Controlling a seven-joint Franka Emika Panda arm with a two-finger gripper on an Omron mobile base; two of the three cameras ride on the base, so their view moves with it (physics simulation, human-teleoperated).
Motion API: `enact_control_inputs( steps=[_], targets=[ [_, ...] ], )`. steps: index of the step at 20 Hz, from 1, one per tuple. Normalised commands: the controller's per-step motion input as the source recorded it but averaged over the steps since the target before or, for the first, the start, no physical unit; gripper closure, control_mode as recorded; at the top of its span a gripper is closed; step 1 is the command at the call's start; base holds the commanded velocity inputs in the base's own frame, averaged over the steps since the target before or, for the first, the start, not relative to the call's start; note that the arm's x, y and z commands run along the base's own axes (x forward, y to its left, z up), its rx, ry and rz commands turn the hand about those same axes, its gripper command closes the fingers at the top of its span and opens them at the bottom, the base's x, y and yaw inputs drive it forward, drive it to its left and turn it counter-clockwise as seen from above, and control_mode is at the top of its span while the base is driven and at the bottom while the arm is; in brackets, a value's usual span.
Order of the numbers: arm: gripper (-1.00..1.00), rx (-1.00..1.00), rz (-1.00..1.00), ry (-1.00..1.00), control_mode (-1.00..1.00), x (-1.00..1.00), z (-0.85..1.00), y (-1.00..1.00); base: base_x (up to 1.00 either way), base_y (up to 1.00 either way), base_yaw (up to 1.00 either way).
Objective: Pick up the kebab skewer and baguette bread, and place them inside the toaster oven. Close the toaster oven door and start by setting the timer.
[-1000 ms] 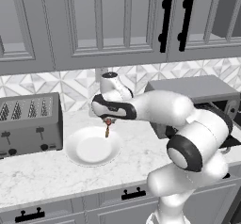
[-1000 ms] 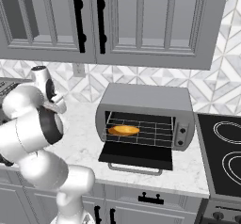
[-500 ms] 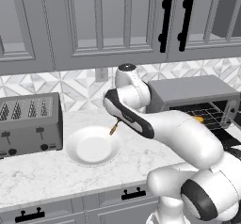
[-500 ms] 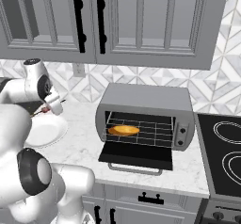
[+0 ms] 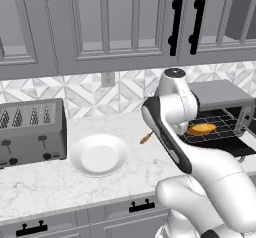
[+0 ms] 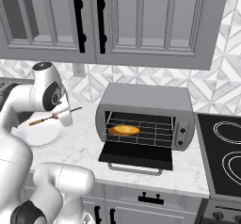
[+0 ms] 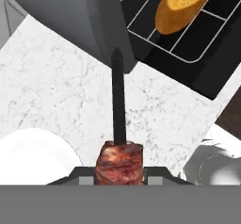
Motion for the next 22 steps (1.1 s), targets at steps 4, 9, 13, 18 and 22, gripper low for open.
enact_control_inputs(
  steps=[4, 9, 13, 18, 22],
  targets=[
    [1.00, 0.10, -0.17, -0.07, -1.00, -0.49, 0.56, -1.00, 0.00, 0.00, 0.00],
    [1.00, 0.09, -0.22, -0.02, -1.00, -0.26, 0.46, -1.00, 0.00, 0.00, 0.00],
    [1.00, 0.07, -0.23, 0.00, -1.00, 0.00, 0.22, -1.00, 0.00, 0.00, 0.00],
    [1.00, 0.03, -0.18, 0.00, -1.00, -0.01, 0.00, -1.00, 0.00, 0.00, 0.00],
    [1.00, 0.00, -0.16, -0.02, -1.00, -0.01, -0.14, -1.00, 0.00, 0.00, 0.00]
  ],
)
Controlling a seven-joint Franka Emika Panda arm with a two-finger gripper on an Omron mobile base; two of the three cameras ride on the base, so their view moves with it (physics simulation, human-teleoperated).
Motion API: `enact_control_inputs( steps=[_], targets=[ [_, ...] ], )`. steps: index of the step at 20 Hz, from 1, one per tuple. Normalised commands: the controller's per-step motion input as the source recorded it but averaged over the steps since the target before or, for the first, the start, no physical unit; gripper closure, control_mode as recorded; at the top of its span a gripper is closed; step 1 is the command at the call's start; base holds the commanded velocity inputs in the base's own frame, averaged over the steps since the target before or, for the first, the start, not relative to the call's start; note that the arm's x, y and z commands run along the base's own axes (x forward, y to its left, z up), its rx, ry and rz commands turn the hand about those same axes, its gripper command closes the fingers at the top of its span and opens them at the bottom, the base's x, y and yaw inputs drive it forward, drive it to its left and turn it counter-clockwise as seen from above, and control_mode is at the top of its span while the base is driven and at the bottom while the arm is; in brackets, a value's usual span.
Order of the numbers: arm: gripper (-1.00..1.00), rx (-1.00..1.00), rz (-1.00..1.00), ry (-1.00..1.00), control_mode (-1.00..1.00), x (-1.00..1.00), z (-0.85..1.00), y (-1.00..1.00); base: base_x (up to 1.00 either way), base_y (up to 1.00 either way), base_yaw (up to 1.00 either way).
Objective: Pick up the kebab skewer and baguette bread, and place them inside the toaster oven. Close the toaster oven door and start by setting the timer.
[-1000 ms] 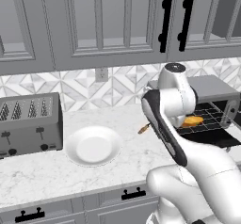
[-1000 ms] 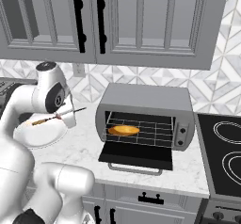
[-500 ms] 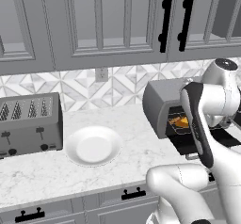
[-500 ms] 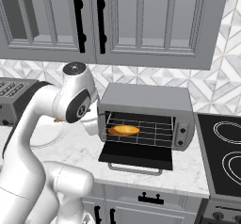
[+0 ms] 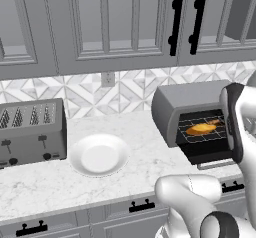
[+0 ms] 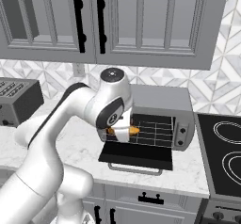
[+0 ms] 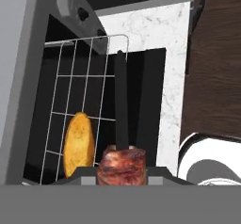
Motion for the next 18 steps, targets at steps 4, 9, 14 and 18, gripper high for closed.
enact_control_inputs(
  steps=[4, 9, 14, 18],
  targets=[
    [1.00, 0.01, -0.03, 0.00, -1.00, 0.13, -0.15, -0.86, 0.00, 0.00, 0.00],
    [1.00, 0.00, 0.00, 0.00, -1.00, 0.35, -0.43, -0.25, 0.00, 0.00, 0.00],
    [1.00, 0.00, 0.00, 0.00, -1.00, 0.44, -0.51, 0.07, 0.00, 0.00, 0.00],
    [1.00, 0.00, 0.00, 0.00, -1.00, 0.40, -0.41, 0.00, 0.00, 0.00, 0.00]
  ],
)
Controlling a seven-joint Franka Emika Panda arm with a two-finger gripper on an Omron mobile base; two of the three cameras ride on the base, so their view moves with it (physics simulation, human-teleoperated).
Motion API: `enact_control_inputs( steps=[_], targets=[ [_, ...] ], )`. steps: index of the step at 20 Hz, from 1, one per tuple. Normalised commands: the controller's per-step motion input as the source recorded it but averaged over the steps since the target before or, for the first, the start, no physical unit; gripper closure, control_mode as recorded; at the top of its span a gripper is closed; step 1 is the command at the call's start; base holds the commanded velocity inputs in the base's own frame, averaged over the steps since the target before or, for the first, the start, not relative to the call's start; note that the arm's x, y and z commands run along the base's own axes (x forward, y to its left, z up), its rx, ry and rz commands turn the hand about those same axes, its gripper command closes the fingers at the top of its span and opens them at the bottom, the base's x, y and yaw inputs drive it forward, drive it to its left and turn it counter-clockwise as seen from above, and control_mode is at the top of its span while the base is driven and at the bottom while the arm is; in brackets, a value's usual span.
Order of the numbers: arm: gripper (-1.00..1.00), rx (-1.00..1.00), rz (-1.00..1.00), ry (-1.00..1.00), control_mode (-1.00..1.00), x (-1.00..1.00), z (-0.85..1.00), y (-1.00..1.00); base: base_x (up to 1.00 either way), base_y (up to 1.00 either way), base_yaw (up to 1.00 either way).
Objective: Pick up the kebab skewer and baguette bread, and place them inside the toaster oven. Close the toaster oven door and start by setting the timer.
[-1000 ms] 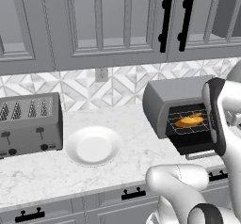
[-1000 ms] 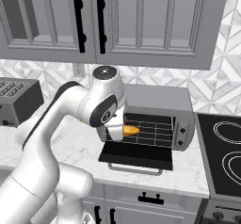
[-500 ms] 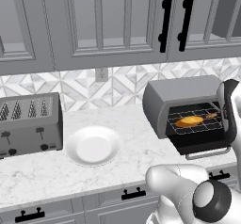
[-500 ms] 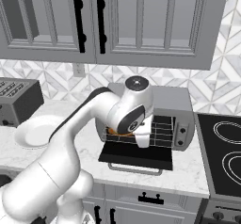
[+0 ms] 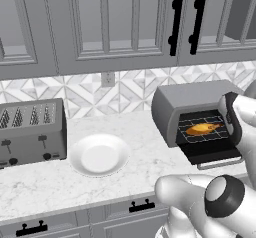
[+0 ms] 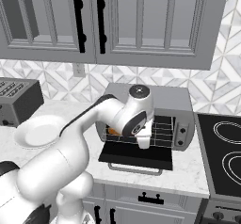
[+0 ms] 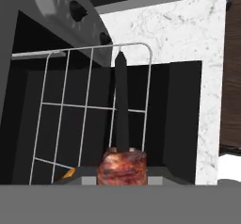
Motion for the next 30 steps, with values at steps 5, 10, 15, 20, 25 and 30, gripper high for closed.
enact_control_inputs(
  steps=[5, 10, 15, 20, 25, 30],
  targets=[
    [1.00, 0.00, 0.00, 0.00, -1.00, 0.30, -0.07, -0.14, 0.00, 0.00, 0.00],
    [1.00, 0.00, 0.00, 0.00, -1.00, 0.25, -0.05, -0.11, 0.00, 0.00, 0.00],
    [1.00, 0.00, 0.00, 0.00, -1.00, 0.25, -0.17, 0.00, 0.00, 0.00, 0.00],
    [1.00, 0.00, 0.00, 0.00, -1.00, 0.19, -0.22, 0.00, 0.00, 0.00, 0.00],
    [1.00, 0.00, 0.02, 0.00, -1.00, 0.23, -0.29, 0.00, 0.00, 0.00, 0.00],
    [1.00, 0.00, 0.01, 0.00, -1.00, 0.26, -0.26, 0.00, 0.00, 0.00, 0.00]
  ],
)
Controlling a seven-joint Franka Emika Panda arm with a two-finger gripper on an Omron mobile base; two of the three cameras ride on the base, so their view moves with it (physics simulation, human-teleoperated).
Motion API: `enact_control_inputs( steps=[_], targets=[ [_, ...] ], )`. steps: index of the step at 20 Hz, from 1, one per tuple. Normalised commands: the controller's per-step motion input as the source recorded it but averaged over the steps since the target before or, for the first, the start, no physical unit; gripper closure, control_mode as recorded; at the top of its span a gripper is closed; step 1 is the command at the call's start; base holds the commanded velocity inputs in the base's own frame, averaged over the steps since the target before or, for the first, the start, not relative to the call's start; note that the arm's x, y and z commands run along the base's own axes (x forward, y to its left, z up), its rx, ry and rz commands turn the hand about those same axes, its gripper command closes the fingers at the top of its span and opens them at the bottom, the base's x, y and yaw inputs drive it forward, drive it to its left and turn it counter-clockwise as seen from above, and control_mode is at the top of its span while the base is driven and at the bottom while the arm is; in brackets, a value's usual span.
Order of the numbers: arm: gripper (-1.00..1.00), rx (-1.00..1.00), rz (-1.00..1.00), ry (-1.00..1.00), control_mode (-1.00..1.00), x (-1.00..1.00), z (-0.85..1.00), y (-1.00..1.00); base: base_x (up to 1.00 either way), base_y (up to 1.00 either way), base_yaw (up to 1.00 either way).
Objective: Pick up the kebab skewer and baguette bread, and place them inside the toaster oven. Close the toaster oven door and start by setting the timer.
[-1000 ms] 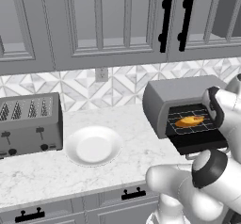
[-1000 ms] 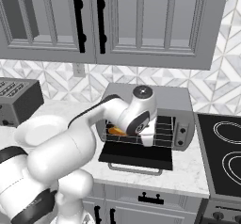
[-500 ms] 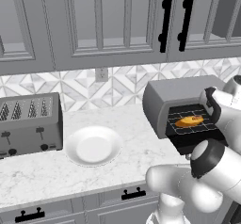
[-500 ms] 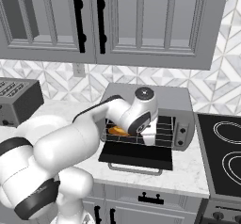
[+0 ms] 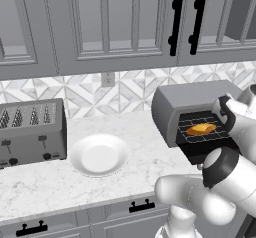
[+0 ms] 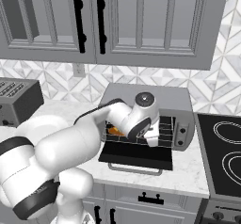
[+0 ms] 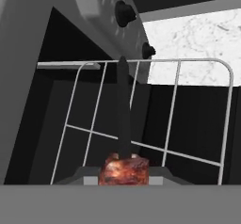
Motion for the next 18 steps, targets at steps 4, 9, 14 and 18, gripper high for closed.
enact_control_inputs(
  steps=[4, 9, 14, 18],
  targets=[
    [1.00, 0.00, 0.00, 0.04, -1.00, 0.04, -0.22, 0.03, 0.00, 0.00, 0.00],
    [-1.00, 0.00, 0.00, 0.04, -1.00, 0.04, -0.22, 0.08, 0.00, 0.00, 0.00],
    [-1.00, 0.00, 0.00, 0.01, -1.00, 0.11, -0.09, 0.05, 0.00, 0.00, 0.00],
    [-1.00, 0.00, 0.00, 0.00, -1.00, 0.01, 0.00, 0.00, 0.00, 0.00, 0.00]
  ],
)
